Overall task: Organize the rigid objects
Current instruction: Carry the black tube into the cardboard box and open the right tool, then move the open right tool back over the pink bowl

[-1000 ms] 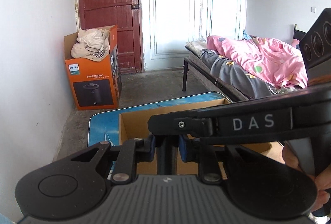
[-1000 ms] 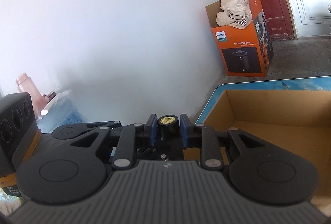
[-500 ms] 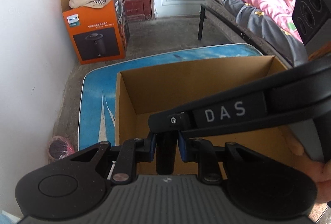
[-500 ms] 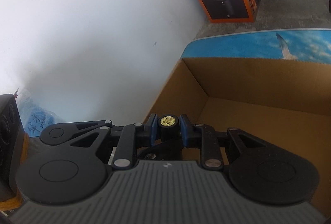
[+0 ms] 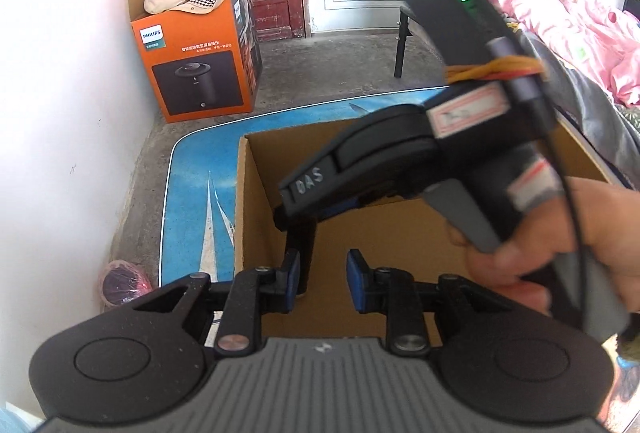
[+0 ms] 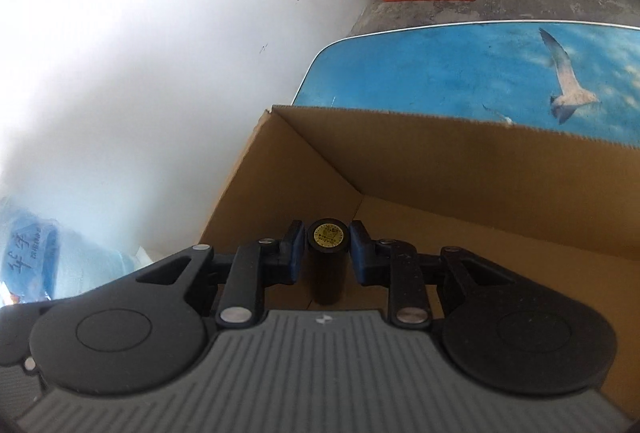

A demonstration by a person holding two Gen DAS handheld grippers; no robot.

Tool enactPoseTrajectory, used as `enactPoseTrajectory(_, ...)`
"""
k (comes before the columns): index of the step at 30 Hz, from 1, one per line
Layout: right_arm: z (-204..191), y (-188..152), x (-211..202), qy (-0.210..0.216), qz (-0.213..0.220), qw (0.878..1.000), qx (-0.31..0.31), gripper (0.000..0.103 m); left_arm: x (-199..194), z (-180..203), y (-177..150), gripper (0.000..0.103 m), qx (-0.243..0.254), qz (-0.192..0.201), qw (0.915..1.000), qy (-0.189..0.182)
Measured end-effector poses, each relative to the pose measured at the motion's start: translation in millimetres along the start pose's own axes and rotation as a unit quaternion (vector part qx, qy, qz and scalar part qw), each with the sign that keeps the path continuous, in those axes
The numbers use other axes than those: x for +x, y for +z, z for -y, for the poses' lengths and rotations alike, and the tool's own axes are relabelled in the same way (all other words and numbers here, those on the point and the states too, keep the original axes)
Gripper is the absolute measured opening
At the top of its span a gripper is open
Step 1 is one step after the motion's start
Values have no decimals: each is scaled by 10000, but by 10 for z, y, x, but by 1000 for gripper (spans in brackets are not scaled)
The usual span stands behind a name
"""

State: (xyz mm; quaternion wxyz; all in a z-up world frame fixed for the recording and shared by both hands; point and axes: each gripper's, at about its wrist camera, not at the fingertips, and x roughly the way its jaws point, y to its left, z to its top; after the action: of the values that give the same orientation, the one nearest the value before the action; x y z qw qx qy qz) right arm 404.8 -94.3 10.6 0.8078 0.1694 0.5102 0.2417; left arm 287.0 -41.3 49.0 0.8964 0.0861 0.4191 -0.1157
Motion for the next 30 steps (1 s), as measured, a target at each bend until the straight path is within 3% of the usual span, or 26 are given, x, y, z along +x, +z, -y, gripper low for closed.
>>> enactPoseTrajectory(3, 27, 33, 72, -116, 85, 9999, 65, 45, -62, -24, 22, 38, -58, 100, 9999, -57)
enactPoseTrajectory(7, 34, 23, -109, -59, 303, 9994, 143, 55, -266, -54, -38, 50, -126, 346, 9992, -156)
enactPoseTrajectory(15, -248, -354, -1250, 218, 1058, 9940, -197, 59, -1013, -148, -336, 84, -307, 1042, 9926, -547)
enactPoseTrajectory(18, -383, -714, -1840, 319, 1404, 9885, -473, 59, -1321, -213, -558, 94, -463, 1412, 9853, -840)
enactPoseTrajectory(23, -514, -1526, -2558, 460, 1913, 9785, -624, 63, -1643, -253, -1050, 96, -723, 1757, 9747, -1178)
enactPoseTrajectory(27, -494, -2241, -2690, 604, 2054, 9758, -436, 63, -1738, -189, -1501, 96, -848, 1788, 9745, -1059)
enactPoseTrajectory(30, -412, -2660, -2506, 550, 2012, 9777, -234, 63, -1718, -141, -1823, 96, -935, 1594, 9769, -1077)
